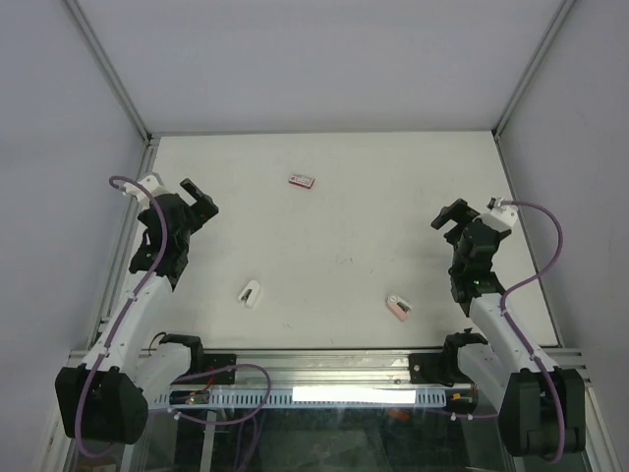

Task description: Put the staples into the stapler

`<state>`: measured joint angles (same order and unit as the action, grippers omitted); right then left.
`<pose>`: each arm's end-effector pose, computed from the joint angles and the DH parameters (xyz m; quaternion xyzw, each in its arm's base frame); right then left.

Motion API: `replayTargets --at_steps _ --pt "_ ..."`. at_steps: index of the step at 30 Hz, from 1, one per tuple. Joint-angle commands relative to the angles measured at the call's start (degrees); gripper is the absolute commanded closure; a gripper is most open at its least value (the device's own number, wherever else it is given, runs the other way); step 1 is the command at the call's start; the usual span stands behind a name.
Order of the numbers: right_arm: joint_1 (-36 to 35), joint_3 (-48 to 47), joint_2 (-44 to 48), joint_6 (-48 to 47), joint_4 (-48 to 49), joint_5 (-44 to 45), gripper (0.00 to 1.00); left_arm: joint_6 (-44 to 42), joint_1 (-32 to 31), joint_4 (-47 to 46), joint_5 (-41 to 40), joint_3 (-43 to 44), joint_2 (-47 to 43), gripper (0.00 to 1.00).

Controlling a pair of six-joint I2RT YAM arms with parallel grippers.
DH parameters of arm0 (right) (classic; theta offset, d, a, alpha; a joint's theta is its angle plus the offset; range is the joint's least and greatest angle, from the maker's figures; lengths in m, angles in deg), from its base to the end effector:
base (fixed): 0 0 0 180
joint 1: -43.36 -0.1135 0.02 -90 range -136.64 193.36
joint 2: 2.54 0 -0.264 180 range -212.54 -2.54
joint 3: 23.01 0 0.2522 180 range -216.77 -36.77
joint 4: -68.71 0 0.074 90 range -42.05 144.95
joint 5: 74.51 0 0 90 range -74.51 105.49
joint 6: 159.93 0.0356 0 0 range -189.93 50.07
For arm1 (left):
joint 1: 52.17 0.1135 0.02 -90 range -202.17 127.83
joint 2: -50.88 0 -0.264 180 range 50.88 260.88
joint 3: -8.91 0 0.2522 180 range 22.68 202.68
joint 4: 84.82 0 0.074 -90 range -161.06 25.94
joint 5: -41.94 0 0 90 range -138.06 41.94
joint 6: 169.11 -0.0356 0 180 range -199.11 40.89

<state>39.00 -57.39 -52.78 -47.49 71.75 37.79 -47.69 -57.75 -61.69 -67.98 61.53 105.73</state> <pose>0.1985 0.0016 0.2238 0.2396 0.7384 -0.0052 0.6303 0.2173 -0.0090 0.2735 -0.2762 0.7906 -0.0285 0.5458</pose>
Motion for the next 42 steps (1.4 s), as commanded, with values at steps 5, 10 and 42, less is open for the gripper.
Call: replayTargets --at_steps 5,10,42 --pt "0.3 -1.75 -0.33 1.91 -1.11 -0.99 0.0 0.85 -0.04 17.76 9.17 14.38 0.87 0.01" --pt "0.32 -3.15 -1.02 0.94 -0.95 -10.47 0.0 -13.38 0.02 23.83 20.28 20.22 7.53 0.01" --pt "0.8 -8.65 -6.13 -1.43 -5.75 -20.84 0.0 17.12 -21.84 21.63 12.7 -5.94 2.12 0.13"
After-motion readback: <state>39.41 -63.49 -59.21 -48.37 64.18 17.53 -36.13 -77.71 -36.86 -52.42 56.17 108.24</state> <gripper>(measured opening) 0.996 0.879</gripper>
